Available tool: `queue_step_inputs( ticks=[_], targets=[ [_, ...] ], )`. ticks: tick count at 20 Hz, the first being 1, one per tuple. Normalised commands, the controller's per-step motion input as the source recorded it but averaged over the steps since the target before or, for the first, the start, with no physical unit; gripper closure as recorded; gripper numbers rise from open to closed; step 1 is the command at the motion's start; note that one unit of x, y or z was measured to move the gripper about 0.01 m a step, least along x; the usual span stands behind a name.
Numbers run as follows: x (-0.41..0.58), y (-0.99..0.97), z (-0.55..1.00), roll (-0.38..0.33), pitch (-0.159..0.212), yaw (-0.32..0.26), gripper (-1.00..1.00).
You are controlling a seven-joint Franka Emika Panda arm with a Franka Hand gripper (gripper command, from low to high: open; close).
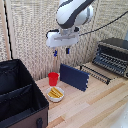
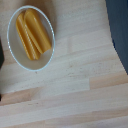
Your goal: With care, position your gripper close to the oven tray handle. Make sure to grip the handle tightly. Delicately and attentively pull the tray out from the oven.
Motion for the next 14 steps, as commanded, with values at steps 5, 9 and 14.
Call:
queue_step_inputs(
  ticks=[5, 9, 14],
  targets=[
    [0.000, 0.02, -0.06, -0.224, 0.012, 0.172, -1.00],
    [0.000, -0.06, -0.01, -0.257, 0.000, 0.242, -1.00],
    [-0.028, -0.14, 0.00, -0.231, -0.067, 0.243, -1.00]
  ],
)
